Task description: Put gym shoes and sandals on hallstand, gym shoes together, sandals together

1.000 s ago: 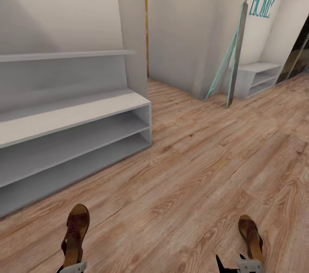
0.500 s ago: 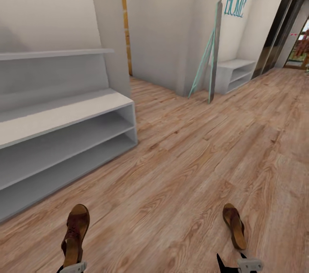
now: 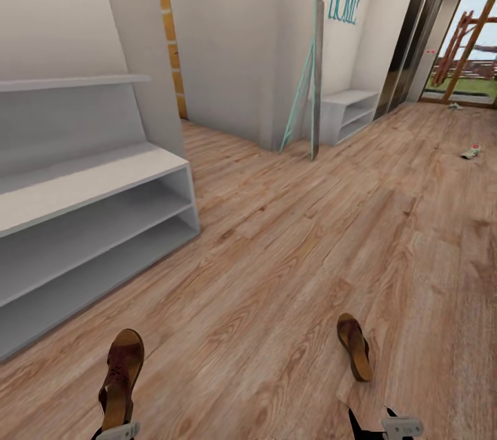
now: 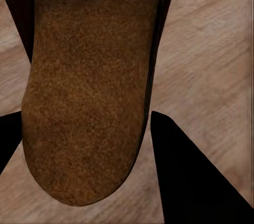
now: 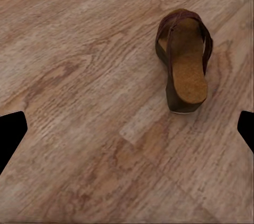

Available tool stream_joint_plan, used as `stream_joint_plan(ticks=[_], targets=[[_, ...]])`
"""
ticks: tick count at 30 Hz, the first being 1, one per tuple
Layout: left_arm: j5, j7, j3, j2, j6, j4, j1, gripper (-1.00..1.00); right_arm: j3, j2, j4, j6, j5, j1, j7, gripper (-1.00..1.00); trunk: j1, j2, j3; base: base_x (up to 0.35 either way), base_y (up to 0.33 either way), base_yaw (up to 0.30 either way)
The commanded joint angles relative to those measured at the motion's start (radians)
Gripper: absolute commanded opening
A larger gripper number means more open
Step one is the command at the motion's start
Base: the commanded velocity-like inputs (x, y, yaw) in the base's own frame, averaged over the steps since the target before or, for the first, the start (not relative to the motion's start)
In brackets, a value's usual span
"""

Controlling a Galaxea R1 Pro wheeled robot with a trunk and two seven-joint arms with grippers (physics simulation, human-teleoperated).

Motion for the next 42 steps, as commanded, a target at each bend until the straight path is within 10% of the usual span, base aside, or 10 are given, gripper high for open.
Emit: stream_joint_plan(ticks=[1, 42], targets=[[-0.001, 0.002, 0.000, 0.000, -0.002, 0.000, 0.000, -1.00, -0.006, 0.001, 0.001, -0.003, 0.003, -0.001, 0.008, 1.00, 0.000, 0.000, -0.002, 0.000, 0.000, -0.223], [-0.001, 0.002, 0.000, 0.000, -0.002, 0.000, 0.000, -1.00, -0.006, 0.001, 0.000, -0.002, 0.003, -0.001, 0.008, 1.00, 0.000, 0.000, -0.029, 0.000, 0.000, -0.200]])
